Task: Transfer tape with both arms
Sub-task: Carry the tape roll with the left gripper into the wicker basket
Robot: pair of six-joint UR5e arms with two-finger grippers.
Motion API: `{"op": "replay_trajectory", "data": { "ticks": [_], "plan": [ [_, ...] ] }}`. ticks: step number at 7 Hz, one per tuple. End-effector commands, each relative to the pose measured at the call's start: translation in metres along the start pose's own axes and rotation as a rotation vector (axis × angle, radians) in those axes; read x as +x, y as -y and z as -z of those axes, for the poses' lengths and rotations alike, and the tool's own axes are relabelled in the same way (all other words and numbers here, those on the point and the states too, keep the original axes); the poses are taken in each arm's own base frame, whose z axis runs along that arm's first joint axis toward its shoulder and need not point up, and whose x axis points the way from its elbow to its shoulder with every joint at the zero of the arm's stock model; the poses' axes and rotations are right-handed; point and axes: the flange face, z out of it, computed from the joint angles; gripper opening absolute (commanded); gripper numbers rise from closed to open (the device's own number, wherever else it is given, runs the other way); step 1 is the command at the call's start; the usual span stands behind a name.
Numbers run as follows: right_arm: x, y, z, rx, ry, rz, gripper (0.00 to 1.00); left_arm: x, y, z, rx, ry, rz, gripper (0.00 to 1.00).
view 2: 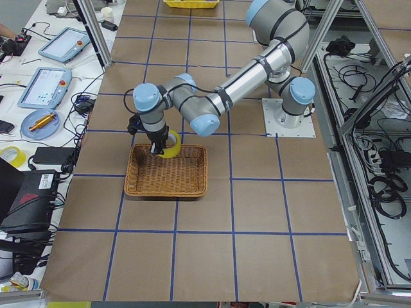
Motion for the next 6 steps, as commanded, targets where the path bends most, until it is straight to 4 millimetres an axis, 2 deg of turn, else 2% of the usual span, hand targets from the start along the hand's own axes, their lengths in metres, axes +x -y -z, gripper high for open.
{"op": "replay_trajectory", "data": {
  "ticks": [1,2,3,4,5,6],
  "plan": [
    [0.0,0.0,-0.001,-0.005,0.0,0.0,1.0,-0.022,-0.014,-0.063,0.034,0.04,-0.01,0.16],
    [0.0,-0.001,-0.001,-0.005,-0.003,0.008,1.0,-0.021,-0.016,-0.059,0.026,0.031,-0.009,0.99],
    [0.003,-0.001,-0.002,-0.008,-0.036,0.02,1.0,-0.004,0.001,-0.027,0.039,0.073,-0.043,1.0],
    [0.004,-0.001,-0.002,-0.008,-0.038,0.02,1.0,0.045,0.037,0.02,0.05,0.108,-0.128,1.0],
    [0.004,0.0,-0.003,-0.009,-0.038,0.022,1.0,0.106,0.065,0.092,0.09,0.143,-0.167,1.0],
    [0.004,-0.001,-0.002,-0.011,-0.039,0.022,1.0,0.173,0.08,0.143,0.083,0.103,-0.088,1.0]
  ]
}}
